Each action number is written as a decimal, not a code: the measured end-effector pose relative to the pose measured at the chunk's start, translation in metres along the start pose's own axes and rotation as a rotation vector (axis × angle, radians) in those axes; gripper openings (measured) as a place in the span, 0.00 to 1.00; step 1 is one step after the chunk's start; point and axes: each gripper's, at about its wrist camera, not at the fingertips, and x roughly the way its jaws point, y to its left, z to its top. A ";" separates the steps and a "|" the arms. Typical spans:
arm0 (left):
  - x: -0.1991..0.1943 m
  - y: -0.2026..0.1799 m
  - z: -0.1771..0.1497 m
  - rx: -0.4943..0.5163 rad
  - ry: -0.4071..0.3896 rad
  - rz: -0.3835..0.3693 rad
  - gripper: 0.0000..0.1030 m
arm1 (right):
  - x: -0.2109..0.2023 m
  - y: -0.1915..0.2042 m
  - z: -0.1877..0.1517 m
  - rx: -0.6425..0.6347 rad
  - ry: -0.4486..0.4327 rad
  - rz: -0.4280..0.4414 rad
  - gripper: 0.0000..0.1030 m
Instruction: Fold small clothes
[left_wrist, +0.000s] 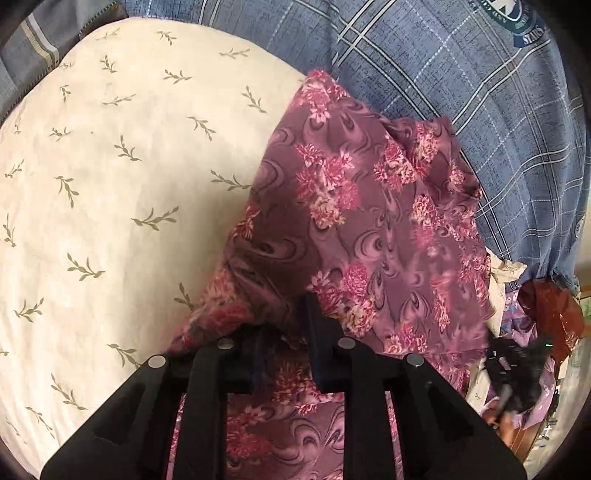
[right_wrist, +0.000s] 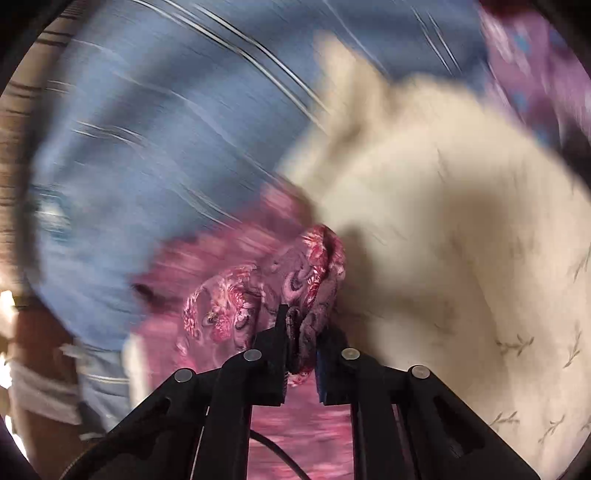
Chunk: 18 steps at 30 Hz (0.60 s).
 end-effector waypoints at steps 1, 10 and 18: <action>-0.005 0.000 -0.001 0.003 -0.001 -0.008 0.19 | 0.007 -0.011 -0.002 0.028 0.021 0.017 0.12; 0.000 -0.013 0.007 -0.012 -0.003 0.001 0.39 | -0.016 -0.024 -0.004 0.069 -0.062 0.101 0.54; -0.002 0.001 0.006 -0.020 -0.008 0.039 0.26 | -0.006 0.004 -0.015 -0.069 -0.060 -0.053 0.13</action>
